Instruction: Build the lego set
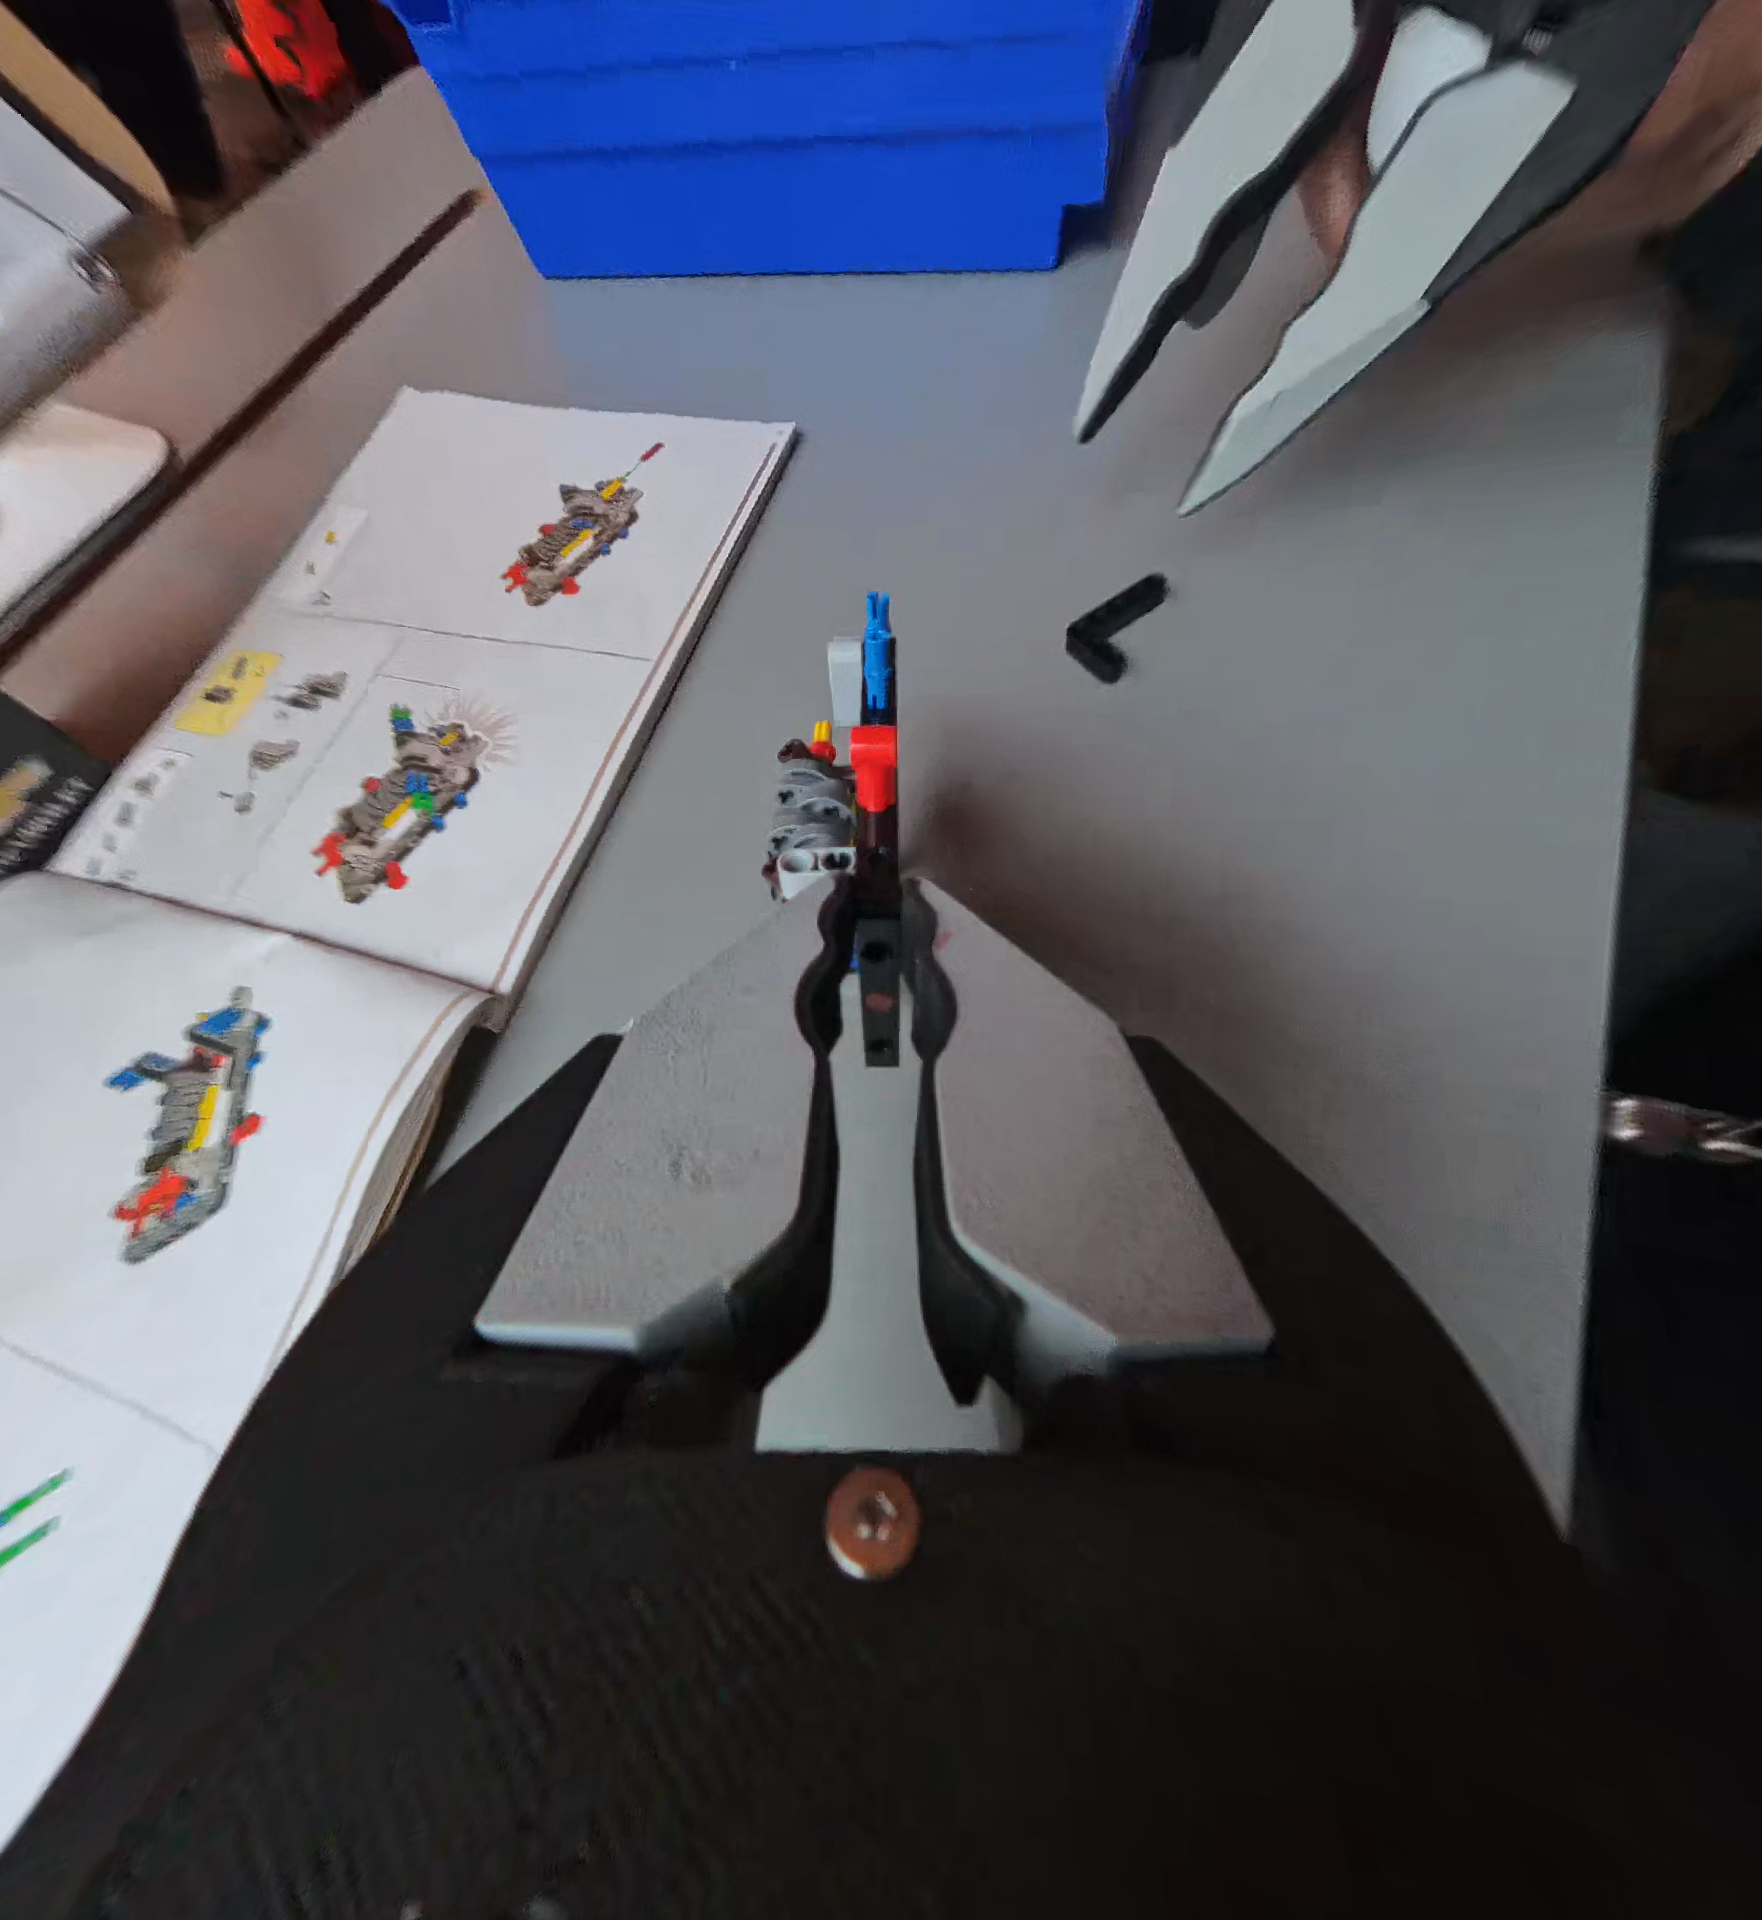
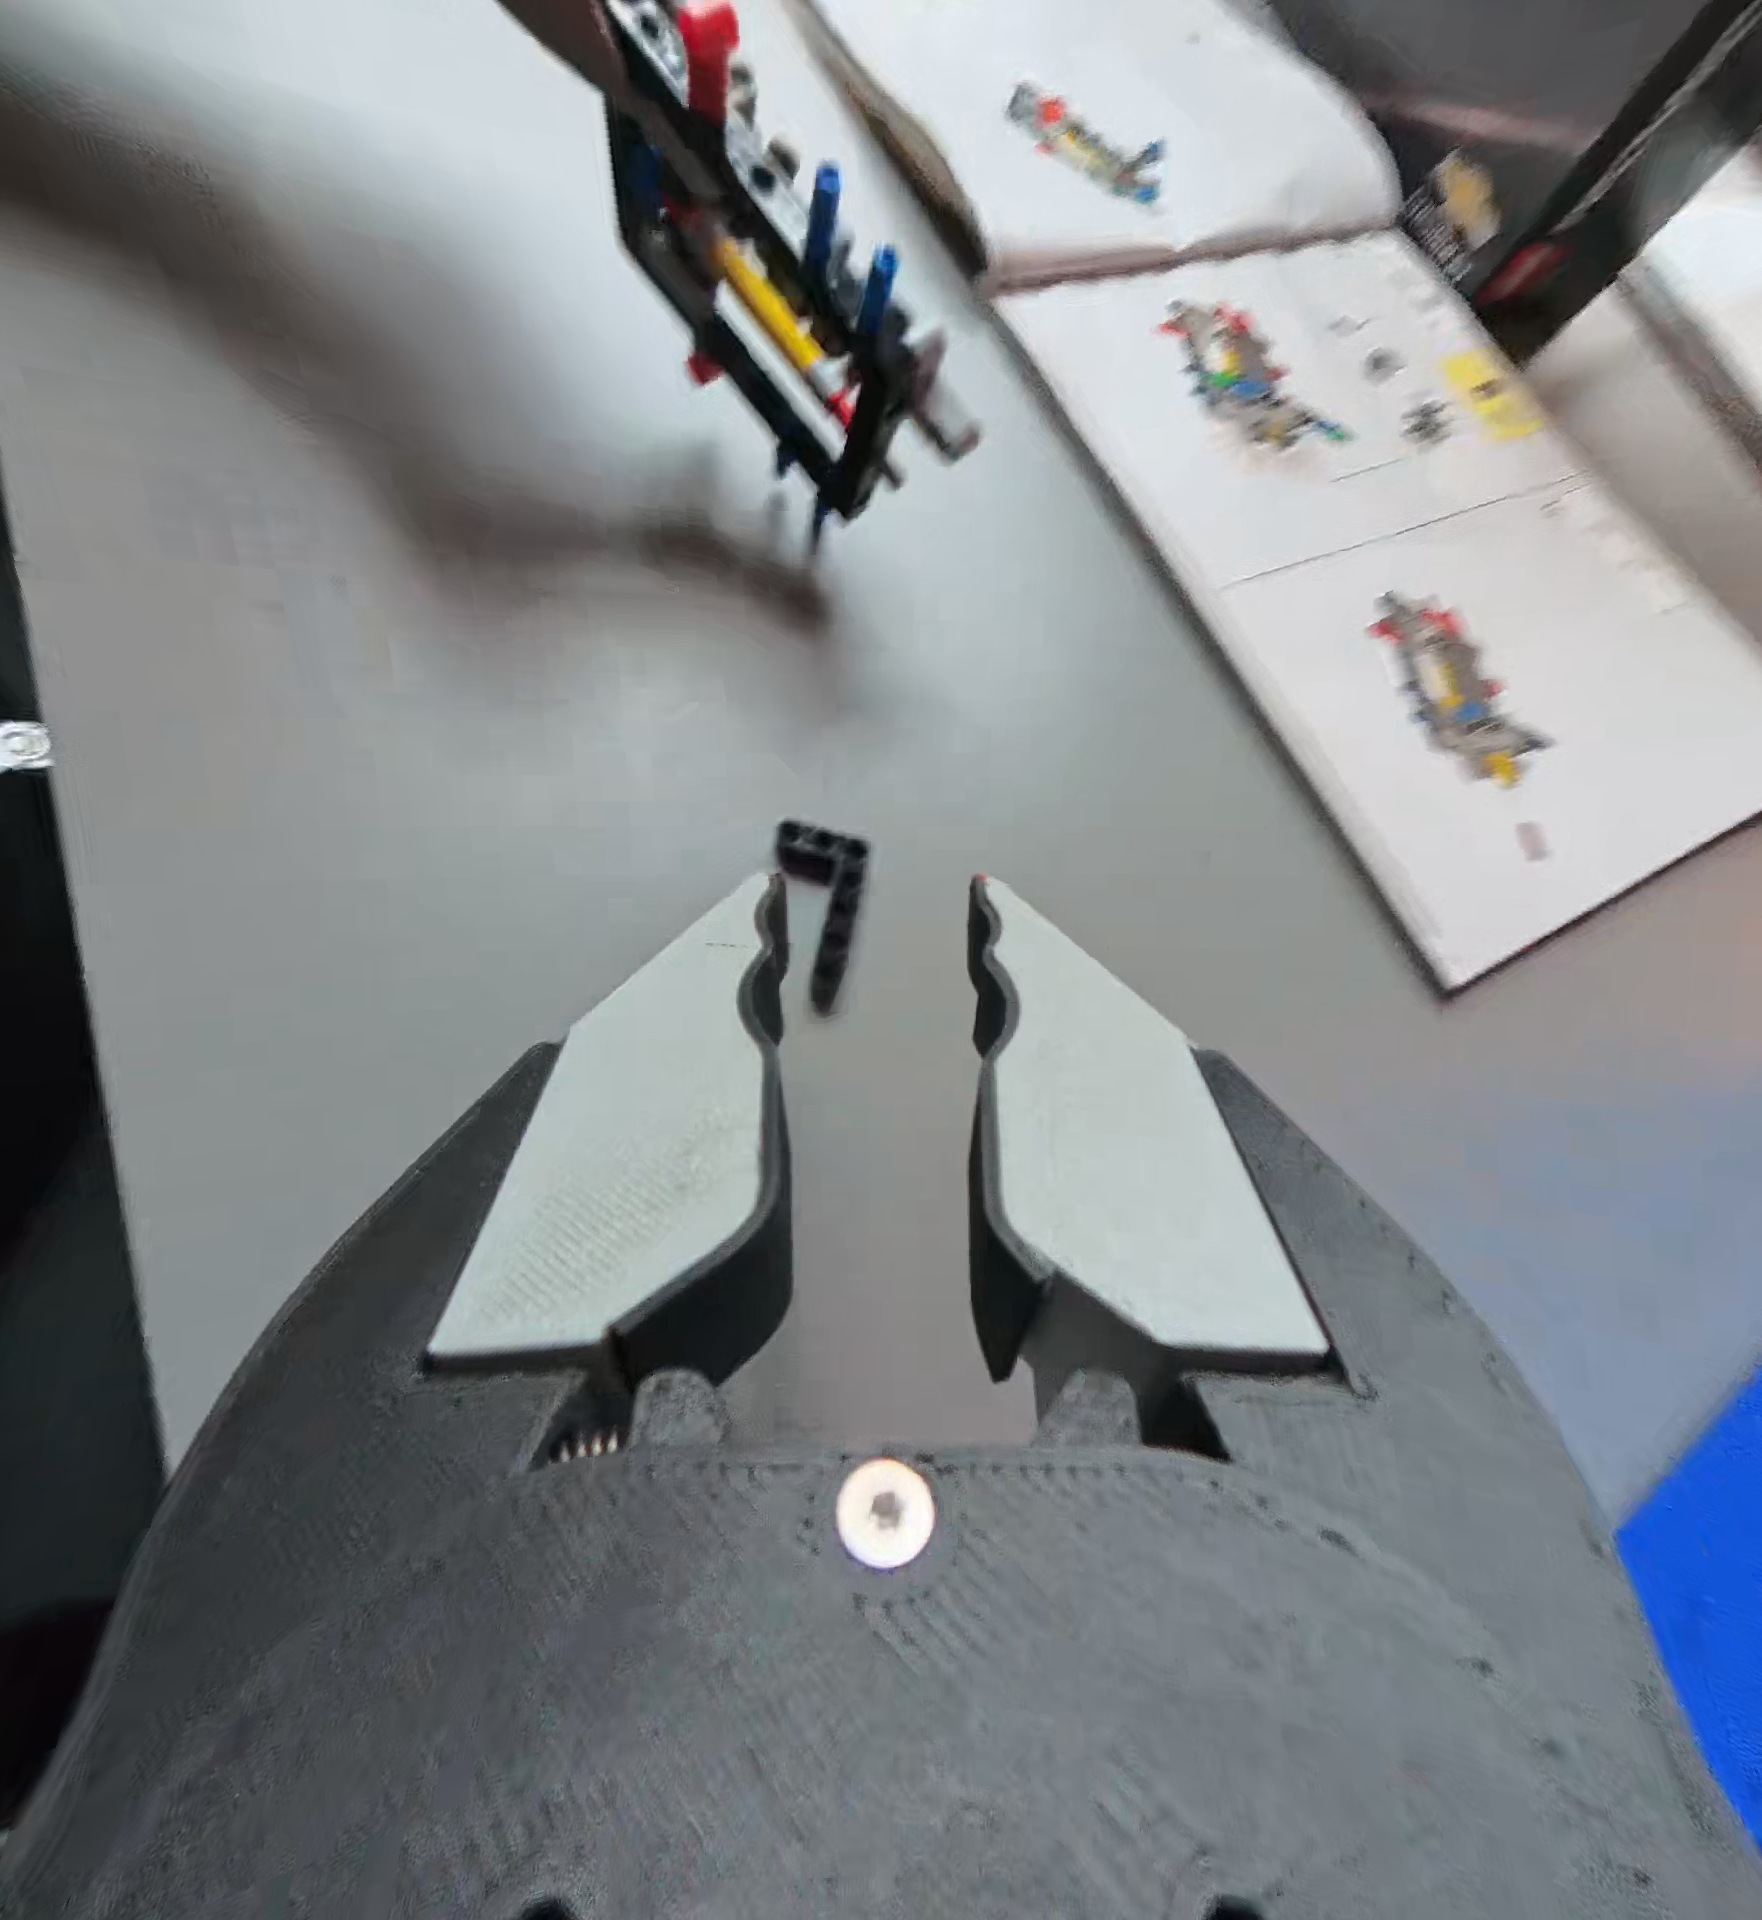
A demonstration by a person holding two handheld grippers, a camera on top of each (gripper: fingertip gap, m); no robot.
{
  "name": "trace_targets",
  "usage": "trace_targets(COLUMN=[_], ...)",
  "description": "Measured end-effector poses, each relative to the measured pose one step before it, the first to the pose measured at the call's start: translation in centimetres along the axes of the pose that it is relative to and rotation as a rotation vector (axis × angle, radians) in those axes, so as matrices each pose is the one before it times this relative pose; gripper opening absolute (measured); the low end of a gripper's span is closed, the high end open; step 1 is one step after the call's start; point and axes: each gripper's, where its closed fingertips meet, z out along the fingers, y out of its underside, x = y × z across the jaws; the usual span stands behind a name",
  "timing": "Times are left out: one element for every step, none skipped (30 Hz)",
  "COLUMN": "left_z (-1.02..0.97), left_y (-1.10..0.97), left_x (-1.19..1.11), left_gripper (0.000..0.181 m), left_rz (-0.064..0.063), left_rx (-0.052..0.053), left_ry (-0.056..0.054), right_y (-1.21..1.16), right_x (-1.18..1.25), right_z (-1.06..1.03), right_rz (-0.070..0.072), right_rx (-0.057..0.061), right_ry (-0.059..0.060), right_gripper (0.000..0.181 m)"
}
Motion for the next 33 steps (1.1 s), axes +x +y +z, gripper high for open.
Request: trace_targets(left_z=[-0.086, -0.093, -0.069, -0.037, 0.025, 0.086, 0.111, 0.152, 0.144, 0.164, 0.162, 0.145, 0.096, 0.014, -0.082, -0.145, -0.187, -0.221, -0.255, -0.275, -0.261, -0.249, -0.235, -0.217, -0.188, -0.158, -0.113, -0.028, 0.071, 0.105, 0.113, 0.130, 0.074], left_y=[0.358, 0.278, 0.161, 0.086, 0.111, 0.253, 0.401, 0.357, 0.315, 0.348, 0.486, 0.579, 0.429, 0.223, 0.016, -0.033, -0.067, -0.059, -0.010, 0.048, 0.110, 0.197, 0.242, 0.220, 0.170, 0.122, 0.089, 0.157, 0.274, 0.200, 0.105, 0.097, 0.049], left_x=[0.339, 0.366, 0.428, 0.484, 0.558, 0.701, 0.745, 0.760, 0.926, 0.852, 0.589, 0.385, 0.215, 0.165, 0.026, 0.012, 0.020, 0.026, -0.050, -0.149, -0.191, -0.336, -0.488, -0.518, -0.561, -0.536, -0.547, -0.569, -0.561, -0.446, -0.311, -0.311, -0.268], left_gripper=[0.006, 0.006, 0.006, 0.006, 0.006, 0.006, 0.007, 0.008, 0.010, 0.012, 0.012, 0.006, 0.008, 0.012, 0.014, 0.020, 0.028, 0.032, 0.034, 0.038, 0.041, 0.043, 0.044, 0.044, 0.042, 0.039, 0.035, 0.031, 0.031, 0.030, 0.029, 0.028, 0.028], left_rz=[0.0779, 0.0717, 0.0586, 0.0458, 0.0394, 0.0388, 0.0307, 0.0131, -0.0046, -0.0100, -0.0027, 0.0047, 0.0052, -0.0039, -0.0144, -0.0202, -0.0241, -0.0238, -0.0219, -0.0175, -0.0121, -0.0062, 0.0012, 0.0075, 0.0106, 0.0148, 0.0155, 0.0108, 0.0089, 0.0113, 0.0096, 0.0005, -0.0074], left_rx=[-0.0128, -0.0106, -0.0060, -0.0006, -0.0009, -0.0077, -0.0206, -0.0167, -0.0141, -0.0128, -0.0173, -0.0219, -0.0138, -0.0044, 0.0052, 0.0073, 0.0114, 0.0168, 0.0193, 0.0188, 0.0140, 0.0063, 0.0035, 0.0053, 0.0069, 0.0082, 0.0102, 0.0028, -0.0068, -0.0032, 0.0002, -0.0025, -0.0003], left_ry=[-0.0671, -0.0589, -0.0462, -0.0355, -0.0246, -0.0063, 0.0054, 0.0147, 0.0338, 0.0351, 0.0230, 0.0146, 0.0087, 0.0113, 0.0087, 0.0117, 0.0135, 0.0125, 0.0073, 0.0021, 0.0015, -0.0075, -0.0169, -0.0206, -0.0258, -0.0272, -0.0283, -0.0280, -0.0271, -0.0204, -0.0112, -0.0100, -0.0064], right_y=[0.891, 0.964, 0.845, 0.589, 0.003, -0.131, -0.002, 0.022, 0.011, 0.026, 0.065, 0.035, -0.051, -0.131, -0.230, -0.334, -0.443, -0.561, -0.663, -0.731, -0.697, -0.613, -0.570, -0.608, -0.599, -0.539, -0.432, -0.284, -0.071, 0.124, 0.247, 0.249, 0.175], right_x=[-0.751, -0.213, -0.154, 0.004, 0.113, -0.080, -0.123, 0.027, 0.042, 0.055, 0.196, 0.140, -0.060, -0.038, 0.090, 0.232, 0.447, 0.566, 0.479, 0.320, 0.270, 0.281, 0.291, 0.326, 0.334, 0.357, 0.451, 0.449, 0.340, 0.225, 0.195, 0.134, -0.051], right_z=[0.251, 0.456, 0.554, 0.562, 0.379, 0.207, 0.131, 0.099, 0.033, -0.009, -0.026, -0.008, -0.019, -0.041, -0.058, -0.034, -0.004, 0.017, 0.079, 0.149, 0.203, 0.261, 0.282, 0.264, 0.240, 0.204, 0.133, 0.055, -0.004, -0.004, 0.047, 0.117, 0.177], right_rz=[0.0316, 0.0186, 0.0048, 0.0006, 0.0047, -0.0010, -0.0125, -0.0184, -0.0158, -0.0049, 0.0094, 0.0167, 0.0173, 0.0159, 0.0106, 0.0023, -0.0024, 0.0003, 0.0072, 0.0133, 0.0163, 0.0162, 0.0124, 0.0087, 0.0081, 0.0070, 0.0030, -0.0029, -0.0081, -0.0106, -0.0077, 0.0006, 0.0107], right_rx=[-0.0370, -0.0481, -0.0456, -0.0352, -0.0039, -0.0007, -0.0127, -0.0136, -0.0106, -0.0104, -0.0105, -0.0041, 0.0024, 0.0061, 0.0099, 0.0142, 0.0182, 0.0223, 0.0258, 0.0270, 0.0234, 0.0171, 0.0164, 0.0245, 0.0337, 0.0388, 0.0411, 0.0378, 0.0228, 0.0023, -0.0074, -0.0063, -0.0048], right_ry=[-0.0344, 0.0022, 0.0040, 0.0115, 0.0141, -0.0018, -0.0033, 0.0104, 0.0116, 0.0070, 0.0102, 0.0012, -0.0145, -0.0142, -0.0040, 0.0067, 0.0198, 0.0241, 0.0126, -0.0003, -0.0052, -0.0049, -0.0023, 0.0032, 0.0072, 0.0119, 0.0215, 0.0253, 0.0196, 0.0114, 0.0097, 0.0055, -0.0091], right_gripper=[0.038, 0.042, 0.041, 0.039, 0.031, 0.023, 0.007, 0.004, 0.004, 0.004, 0.004, 0.004, 0.004, 0.004, 0.004, 0.004, 0.004, 0.004, 0.004, 0.004, 0.004, 0.004, 0.004, 0.004, 0.004, 0.004, 0.004, 0.004, 0.004, 0.004, 0.004, 0.004, 0.004])
